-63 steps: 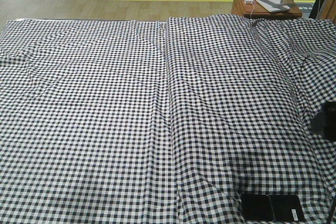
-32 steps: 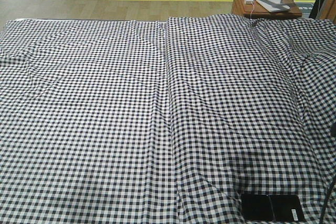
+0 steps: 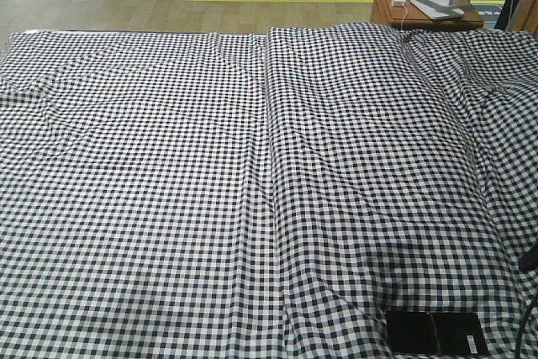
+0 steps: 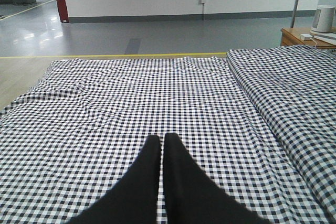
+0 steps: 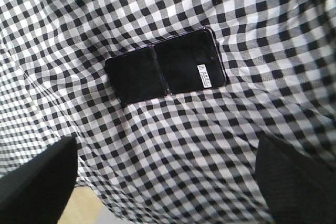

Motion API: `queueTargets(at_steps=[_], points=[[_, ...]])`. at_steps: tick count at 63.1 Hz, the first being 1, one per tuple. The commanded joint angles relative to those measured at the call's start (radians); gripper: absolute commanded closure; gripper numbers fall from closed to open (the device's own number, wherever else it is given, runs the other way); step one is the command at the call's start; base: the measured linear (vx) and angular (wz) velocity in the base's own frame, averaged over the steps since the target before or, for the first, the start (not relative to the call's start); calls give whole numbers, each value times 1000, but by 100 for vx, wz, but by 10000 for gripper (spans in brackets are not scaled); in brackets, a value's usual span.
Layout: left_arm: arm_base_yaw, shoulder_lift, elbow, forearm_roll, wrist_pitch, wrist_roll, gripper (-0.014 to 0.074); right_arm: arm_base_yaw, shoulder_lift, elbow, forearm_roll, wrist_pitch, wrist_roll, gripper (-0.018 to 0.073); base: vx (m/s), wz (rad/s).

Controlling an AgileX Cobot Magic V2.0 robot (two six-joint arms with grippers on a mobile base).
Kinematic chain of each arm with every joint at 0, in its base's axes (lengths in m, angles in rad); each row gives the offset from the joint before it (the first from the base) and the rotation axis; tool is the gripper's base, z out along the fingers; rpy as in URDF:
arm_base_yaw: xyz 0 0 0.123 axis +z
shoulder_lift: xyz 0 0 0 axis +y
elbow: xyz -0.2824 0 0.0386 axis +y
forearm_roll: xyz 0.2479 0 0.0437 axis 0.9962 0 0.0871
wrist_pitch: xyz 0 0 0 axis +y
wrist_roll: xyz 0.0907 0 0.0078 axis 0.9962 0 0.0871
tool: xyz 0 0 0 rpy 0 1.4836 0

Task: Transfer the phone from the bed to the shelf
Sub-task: 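Lower the right gripper toward the black phone near the bed edge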

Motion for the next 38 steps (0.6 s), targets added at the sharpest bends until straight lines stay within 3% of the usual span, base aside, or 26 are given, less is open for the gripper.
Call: queueTargets(at_steps=[1,15,38], points=[[1,-7,6,-9,-74,0,595,-39,28,-25,103,15,-122,-77,0,0],[1,-7,6,-9,-74,0,595,-63,201,-30,209,27,-380,-71,0,0],[1,-7,6,-9,-74,0,595,-63,506,-300,209,219,-398,-57,0,0]])
